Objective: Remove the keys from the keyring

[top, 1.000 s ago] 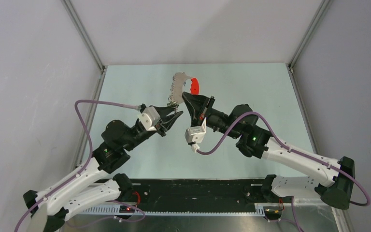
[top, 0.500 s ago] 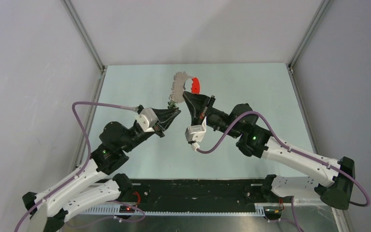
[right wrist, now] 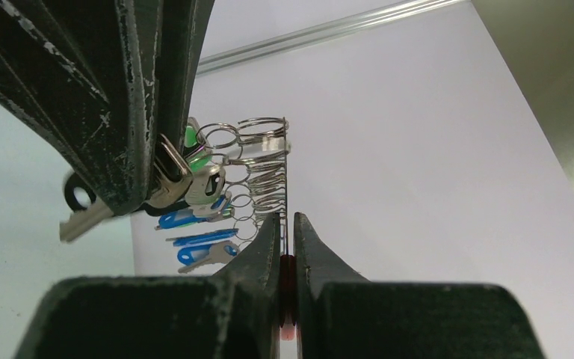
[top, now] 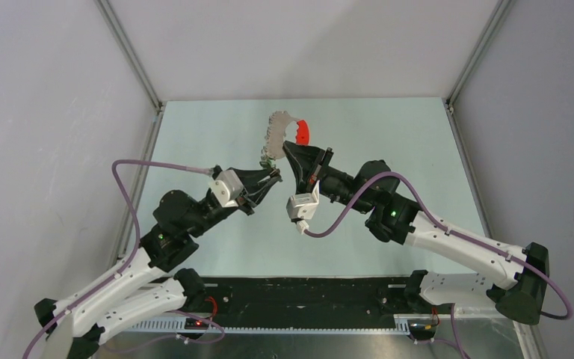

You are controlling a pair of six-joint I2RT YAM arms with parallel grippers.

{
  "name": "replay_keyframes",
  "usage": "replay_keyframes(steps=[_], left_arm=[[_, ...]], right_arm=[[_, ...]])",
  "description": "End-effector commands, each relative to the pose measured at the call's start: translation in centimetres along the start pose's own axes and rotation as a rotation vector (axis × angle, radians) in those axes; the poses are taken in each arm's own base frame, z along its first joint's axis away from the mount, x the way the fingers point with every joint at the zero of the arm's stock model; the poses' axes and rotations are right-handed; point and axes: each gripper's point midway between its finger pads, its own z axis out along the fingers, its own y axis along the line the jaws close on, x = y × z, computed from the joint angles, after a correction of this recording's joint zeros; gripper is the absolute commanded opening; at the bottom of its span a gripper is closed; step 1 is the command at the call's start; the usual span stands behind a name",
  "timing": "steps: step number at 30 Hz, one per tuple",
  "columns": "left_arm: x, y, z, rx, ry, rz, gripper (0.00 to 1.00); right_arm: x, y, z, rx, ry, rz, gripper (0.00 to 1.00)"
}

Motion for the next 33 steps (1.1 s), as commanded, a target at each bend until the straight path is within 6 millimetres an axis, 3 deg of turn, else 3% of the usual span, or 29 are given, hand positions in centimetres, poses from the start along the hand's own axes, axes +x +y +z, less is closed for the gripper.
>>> replay_keyframes(steps=[1, 9, 21, 33], left_arm=[[-0.7, 0.0, 0.3, 0.008, -0.028, 0.002, 0.27], [-0.7, -0.1, 0.4, 0.015, -0.027, 0.003, 0.18], [-1.1, 0.1, 0.9, 0.009, -0.028, 0.000, 0.37], [-1.5, 0.5, 1.5, -0.002, -0.028, -0.002, 0.32]], right_arm=[[-1.5, -5.9, -0.5, 0.156, -0.043, -0.041, 0.00], [-1.6, -6.0, -0.7, 0.158, -0.048, -0.038, 0.00], [-2.2, -5.9, -0.9, 0.149, -0.061, -0.029, 0.00], [-2.4, -5.9, -1.0, 0.146, -0.064, -0.028, 0.00]])
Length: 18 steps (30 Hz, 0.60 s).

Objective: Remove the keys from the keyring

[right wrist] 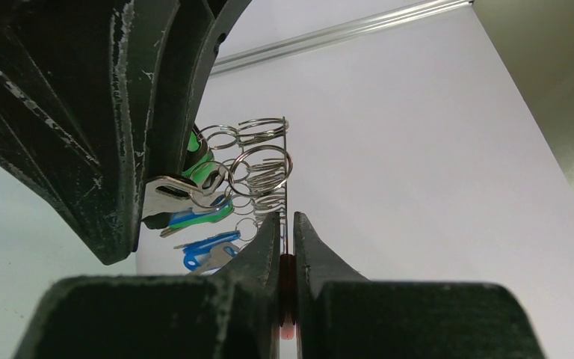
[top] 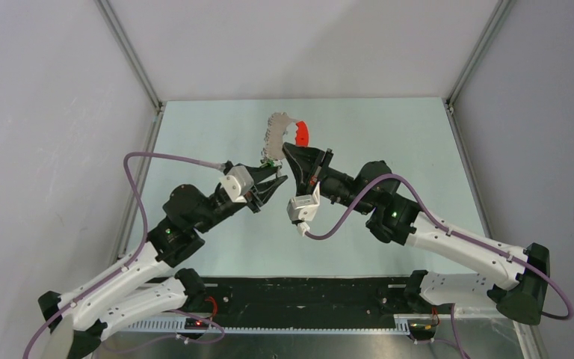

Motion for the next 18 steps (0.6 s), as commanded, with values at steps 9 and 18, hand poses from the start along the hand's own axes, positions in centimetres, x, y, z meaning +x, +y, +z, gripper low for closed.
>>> replay_keyframes(steps=[9, 18], left_arm=[[-3.1, 0.7, 0.2, -0.017, -0.075, 0.020, 0.02], [-0.6, 1.4, -1.2, -0.065, 0.110, -0.033, 0.00]], right_arm=[[-1.7, -5.9, -0.7, 0.156, -0.042, -0.036, 0.00], [2.4, -3.4, -0.8, 0.097, 0.156, 0.085, 0.05]])
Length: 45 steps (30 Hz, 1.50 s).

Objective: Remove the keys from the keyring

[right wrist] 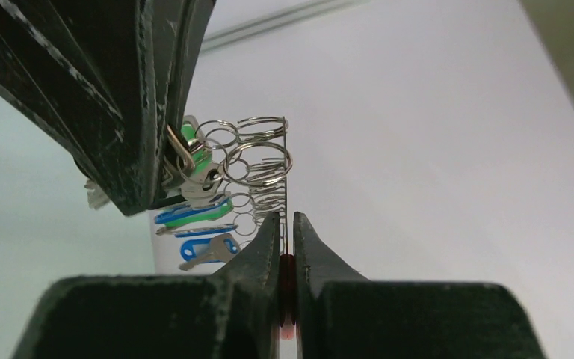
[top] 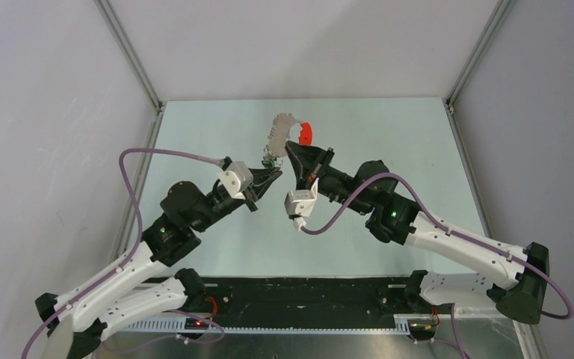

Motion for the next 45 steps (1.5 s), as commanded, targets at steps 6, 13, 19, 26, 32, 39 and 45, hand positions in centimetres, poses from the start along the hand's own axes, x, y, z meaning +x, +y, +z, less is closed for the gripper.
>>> replay_keyframes(steps=[6, 13, 19, 26, 32, 39, 45], left_arm=[[2.0, 2.3, -3.1, -0.068, 0.347, 0.082, 0.00], [2.3, 4.7, -5.4, 0.028, 0.643, 0.439, 0.00], [2.1, 6.9, -5.2, 0.100, 0.731, 0.857, 0.00], [2.2, 6.7, -3.5, 0.207, 0.650, 1.148, 0.00], [1.1, 4.9, -1.6, 0.204, 0.437, 1.198, 0.00], [-0.1, 4.7, 1.1, 0.035, 0.345, 0.802, 0.00], [-0.2, 6.4, 2.4, -0.197, 0.355, 0.461, 0.00]], right_arm=[[2.5, 3.7, -1.5, -0.095, 0.224, 0.380, 0.56], [-2.8, 9.5, -5.3, -0.304, 0.054, 0.831, 0.66], [-4.1, 8.3, -7.8, -0.265, -0.048, 1.004, 0.63], [-4.6, 6.2, -8.4, -0.208, -0.155, 1.095, 0.54], [-2.5, 4.0, -7.4, -0.099, -0.153, 1.241, 0.45], [3.0, 2.9, -6.9, 0.169, 0.034, 1.514, 0.39], [6.2, 2.7, -8.0, 0.329, 0.158, 1.572, 0.41]])
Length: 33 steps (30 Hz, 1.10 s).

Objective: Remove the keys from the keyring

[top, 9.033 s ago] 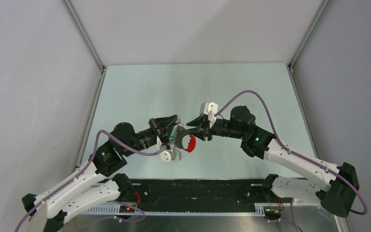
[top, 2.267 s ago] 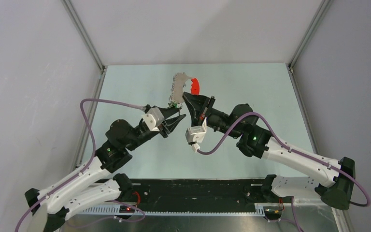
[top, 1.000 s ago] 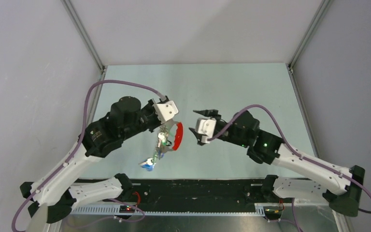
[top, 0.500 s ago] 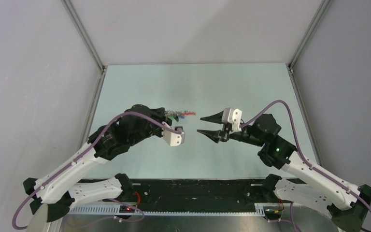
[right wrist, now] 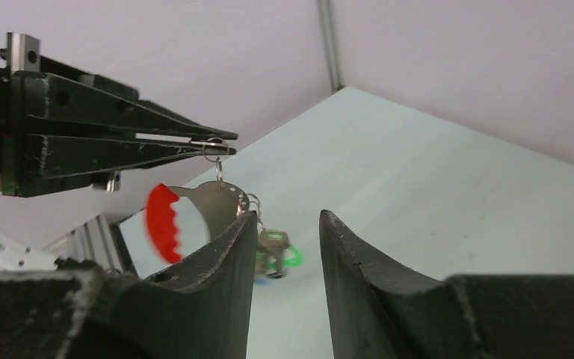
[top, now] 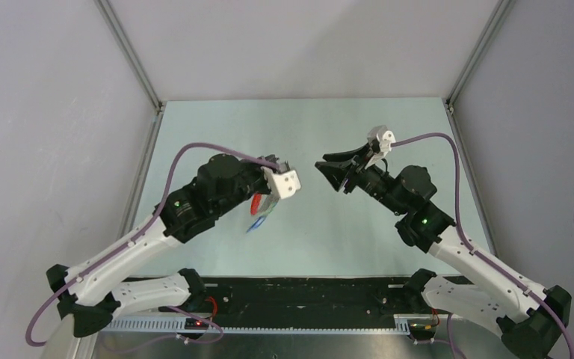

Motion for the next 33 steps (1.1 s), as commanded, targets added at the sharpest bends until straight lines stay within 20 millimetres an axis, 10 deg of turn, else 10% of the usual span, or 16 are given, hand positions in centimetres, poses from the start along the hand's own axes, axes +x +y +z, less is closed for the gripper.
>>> replay_keyframes(steps=[1, 6, 22, 33], left_arm=[[-1.4, 5.3, -0.3, -0.286, -0.025, -0.400, 0.00], [-0.1, 8.4, -1.0, -0.544, -0.026, -0.602, 0.00], [0.2, 7.7, 3.7, -0.349, -0.078, -0.410, 0.00], [2.5, 2.7, 7.1, -0.196, -0.041, -0.412, 0.00]], right_arm=[[-1.8, -2.9, -0.5, 0.158, -0.072, 0.087, 0.40], [-2.4, -4.9, -0.8, 0.168, -0.083, 0.085, 0.35], [-0.9, -5.9, 2.4, -0.150, -0.030, -0.056, 0.46], [2.5, -6.7, 6.0, -0.276, -0.054, -0.135, 0.41]])
